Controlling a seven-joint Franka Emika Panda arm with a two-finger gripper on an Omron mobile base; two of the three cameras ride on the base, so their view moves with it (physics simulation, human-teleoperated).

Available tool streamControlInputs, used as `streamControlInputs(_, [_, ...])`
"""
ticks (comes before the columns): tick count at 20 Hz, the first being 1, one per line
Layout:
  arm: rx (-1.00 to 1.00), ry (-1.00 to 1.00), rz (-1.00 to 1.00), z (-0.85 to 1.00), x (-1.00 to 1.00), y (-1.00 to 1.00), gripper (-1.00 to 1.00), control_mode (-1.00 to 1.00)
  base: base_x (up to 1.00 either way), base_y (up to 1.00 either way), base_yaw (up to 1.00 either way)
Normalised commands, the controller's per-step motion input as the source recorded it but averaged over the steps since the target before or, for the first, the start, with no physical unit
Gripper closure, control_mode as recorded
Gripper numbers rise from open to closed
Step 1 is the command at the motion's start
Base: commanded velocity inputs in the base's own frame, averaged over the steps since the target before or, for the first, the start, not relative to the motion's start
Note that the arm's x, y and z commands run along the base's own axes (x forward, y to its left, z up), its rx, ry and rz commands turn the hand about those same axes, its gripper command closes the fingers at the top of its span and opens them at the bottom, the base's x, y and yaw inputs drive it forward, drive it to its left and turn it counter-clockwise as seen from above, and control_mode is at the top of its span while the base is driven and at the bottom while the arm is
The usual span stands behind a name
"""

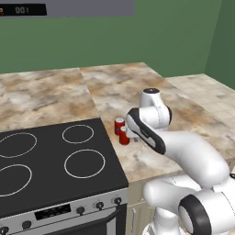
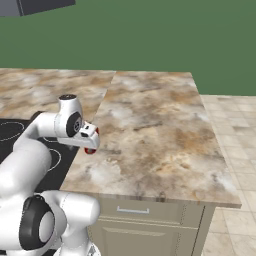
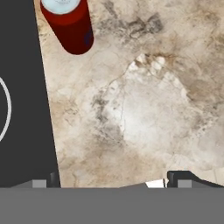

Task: Four empty soda cans are scattered around the kitchen. Gather all the cans and cluster them next to the stove for recycling.

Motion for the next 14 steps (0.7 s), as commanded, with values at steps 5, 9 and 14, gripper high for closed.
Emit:
streamControlInputs(5, [0.0,0.0,-0.01,-0.04,-0.27,0.03,-1.0,-1.0,0.0,0.0,0.0])
streamControlInputs(9, [0.0,0.0,-0.01,-0.02,-0.21,0.01,-1.0,-1.0,0.0,0.0,0.0])
streamControlInputs(14, [0.0,0.0,0.0,0.0,0.0,0.0,-1.0,1.0,-0.38,0.06,-0.02])
